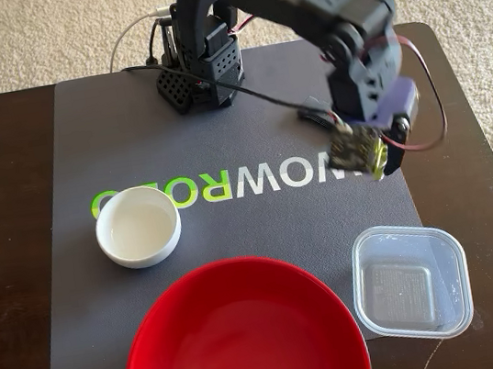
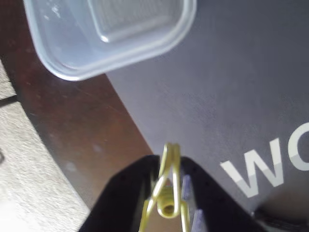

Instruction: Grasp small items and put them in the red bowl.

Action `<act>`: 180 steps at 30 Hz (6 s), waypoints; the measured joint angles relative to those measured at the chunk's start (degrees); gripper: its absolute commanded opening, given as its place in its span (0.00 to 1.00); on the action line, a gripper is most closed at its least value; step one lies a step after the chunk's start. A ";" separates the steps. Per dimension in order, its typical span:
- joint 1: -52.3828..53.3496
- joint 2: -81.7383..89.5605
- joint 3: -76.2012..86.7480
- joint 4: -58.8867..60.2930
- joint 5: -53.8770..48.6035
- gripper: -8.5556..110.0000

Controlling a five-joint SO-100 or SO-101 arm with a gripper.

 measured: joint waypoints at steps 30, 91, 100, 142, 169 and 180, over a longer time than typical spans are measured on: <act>41.22 -43.59 -53.96 11.16 4.57 0.35; 37.18 -30.85 -59.24 27.25 9.14 0.07; 38.58 -53.17 -71.98 27.25 13.27 0.33; 64.86 0.26 22.41 -6.42 9.58 0.35; 62.49 -13.36 15.03 -6.42 6.50 0.07; 61.17 2.20 15.47 -2.20 7.38 0.07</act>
